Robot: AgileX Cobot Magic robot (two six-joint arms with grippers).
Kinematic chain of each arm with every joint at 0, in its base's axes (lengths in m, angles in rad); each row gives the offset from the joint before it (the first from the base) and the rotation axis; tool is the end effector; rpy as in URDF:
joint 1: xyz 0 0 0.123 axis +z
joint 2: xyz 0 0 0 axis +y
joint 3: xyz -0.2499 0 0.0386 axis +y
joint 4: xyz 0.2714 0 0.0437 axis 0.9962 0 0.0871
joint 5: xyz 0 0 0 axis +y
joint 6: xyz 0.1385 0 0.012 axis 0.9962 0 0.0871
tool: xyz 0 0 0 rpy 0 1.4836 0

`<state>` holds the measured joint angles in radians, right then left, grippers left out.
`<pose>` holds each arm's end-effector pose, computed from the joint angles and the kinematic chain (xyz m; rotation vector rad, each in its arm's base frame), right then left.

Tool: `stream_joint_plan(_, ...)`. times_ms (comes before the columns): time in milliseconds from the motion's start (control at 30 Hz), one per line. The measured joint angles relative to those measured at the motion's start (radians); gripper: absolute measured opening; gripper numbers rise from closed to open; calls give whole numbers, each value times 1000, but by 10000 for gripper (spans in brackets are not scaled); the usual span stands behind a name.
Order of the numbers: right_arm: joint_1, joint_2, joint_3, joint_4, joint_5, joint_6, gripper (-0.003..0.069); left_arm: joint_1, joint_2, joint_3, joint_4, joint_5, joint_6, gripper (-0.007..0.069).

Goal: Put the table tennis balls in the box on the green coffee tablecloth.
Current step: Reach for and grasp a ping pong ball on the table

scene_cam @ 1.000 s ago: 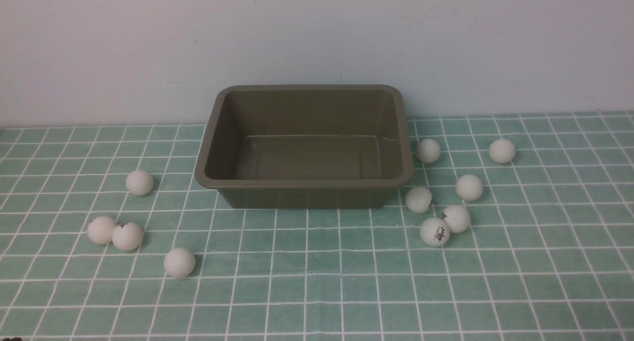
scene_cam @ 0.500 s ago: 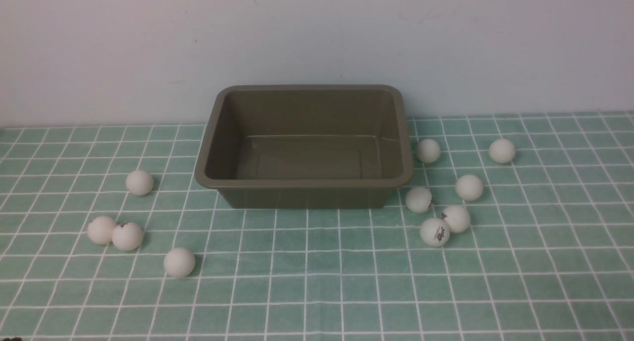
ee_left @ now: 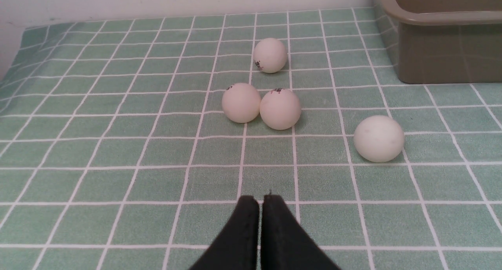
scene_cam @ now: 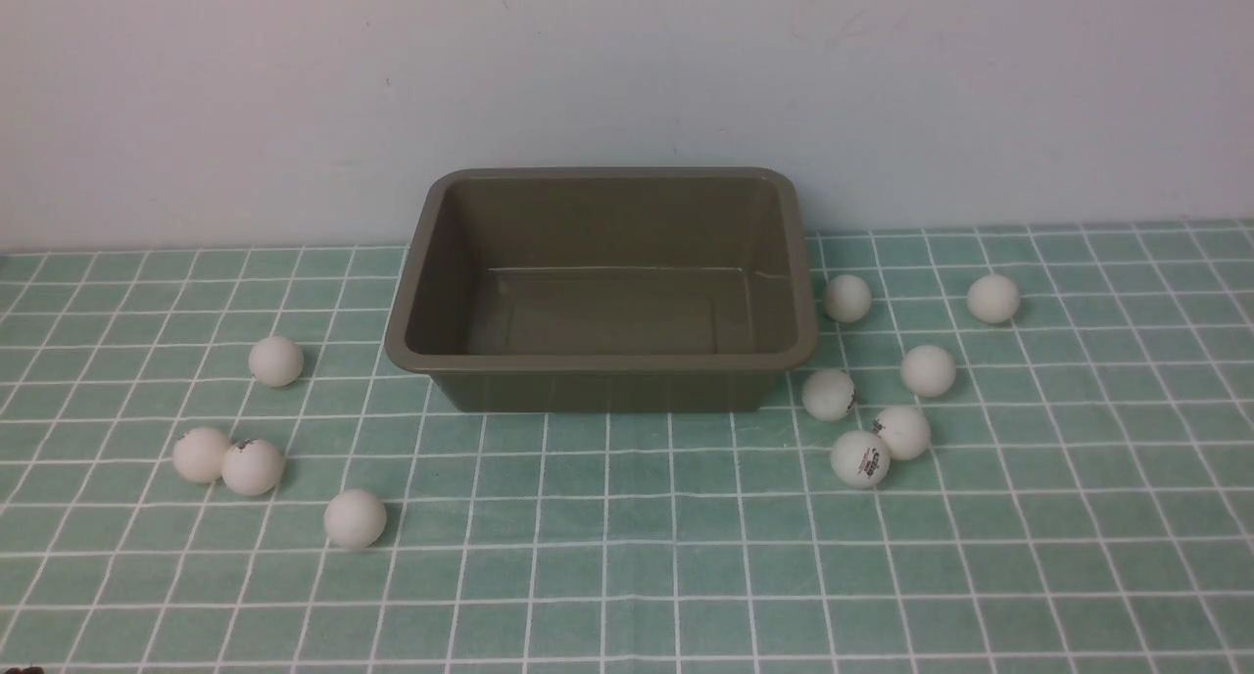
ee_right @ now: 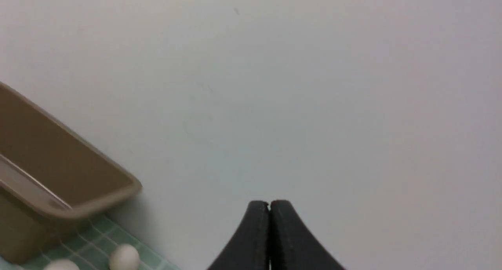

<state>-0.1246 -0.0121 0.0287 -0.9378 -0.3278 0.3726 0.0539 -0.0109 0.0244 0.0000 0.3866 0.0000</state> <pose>0.1545 0.0169 0.2334 -0.4887 1.2278 -0.3943 0.1537 0.0083 0.1560 -0.0508 1.8832 0.0369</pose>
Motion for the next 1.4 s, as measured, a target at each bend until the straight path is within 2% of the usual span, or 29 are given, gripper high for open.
stream_joint_plan(100,0,0,0,-44,-115,0,-16,0,0,0,0,0,0,-4)
stream_joint_plan(267,0,0,0,-96,-193,36,-16,0,0,0,0,0,0,-4)
stream_joint_plan(367,0,0,0,-82,-270,174,-16,0,0,0,0,0,0,-4)
stream_joint_plan(500,0,-1,0,25,-309,433,-16,0,0,0,0,0,0,-4)
stream_joint_plan(600,0,-1,0,135,-211,652,-16,0,0,0,0,0,0,-4)
stream_joint_plan(700,0,-1,0,163,-68,805,-16,0,0,0,0,0,0,-4)
stream_joint_plan(833,0,22,0,77,-32,974,-16,0,0,0,0,0,0,-4)
stream_joint_plan(933,0,89,-17,-34,-38,1110,-16,0,0,0,0,0,0,-4)
stream_joint_plan(1233,0,277,-330,-260,-140,1197,-16,0,0,0,0,0,0,-4)
stream_joint_plan(1333,0,392,-491,-387,-158,1280,-16,0,0,0,0,0,0,-4)
stream_joint_plan(1400,0,494,-594,-521,-167,1385,-16,0,0,0,0,0,0,-4)
